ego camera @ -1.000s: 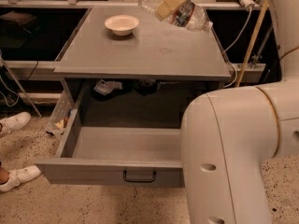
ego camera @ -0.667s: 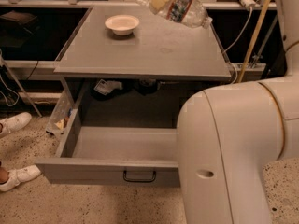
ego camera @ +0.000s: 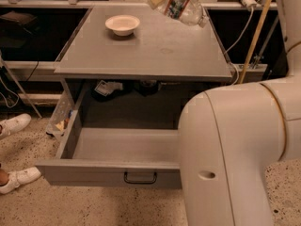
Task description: Place water bottle into top drawer
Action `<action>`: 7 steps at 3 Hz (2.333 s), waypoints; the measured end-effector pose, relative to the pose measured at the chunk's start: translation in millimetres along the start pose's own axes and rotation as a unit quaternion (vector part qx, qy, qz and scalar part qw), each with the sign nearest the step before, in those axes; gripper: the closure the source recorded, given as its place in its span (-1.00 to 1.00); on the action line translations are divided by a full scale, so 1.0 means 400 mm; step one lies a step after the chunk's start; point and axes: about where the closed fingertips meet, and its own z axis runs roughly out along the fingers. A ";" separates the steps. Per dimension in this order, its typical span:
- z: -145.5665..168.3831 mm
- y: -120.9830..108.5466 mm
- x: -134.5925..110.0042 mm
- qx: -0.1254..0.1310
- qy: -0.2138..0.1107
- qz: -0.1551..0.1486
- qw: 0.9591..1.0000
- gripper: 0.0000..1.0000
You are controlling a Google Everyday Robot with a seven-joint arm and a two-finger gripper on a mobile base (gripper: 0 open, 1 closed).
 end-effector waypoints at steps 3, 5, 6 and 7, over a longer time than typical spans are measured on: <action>-0.061 0.066 -0.036 -0.050 -0.060 0.047 0.996 1.00; -0.086 0.077 -0.063 0.025 -0.072 0.054 0.996 1.00; -0.134 0.078 -0.036 0.058 -0.072 0.049 0.994 1.00; -0.134 0.078 -0.036 0.058 -0.072 0.049 0.994 1.00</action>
Offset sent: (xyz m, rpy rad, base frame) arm -0.0810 0.0129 0.0648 0.2319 0.1390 0.1121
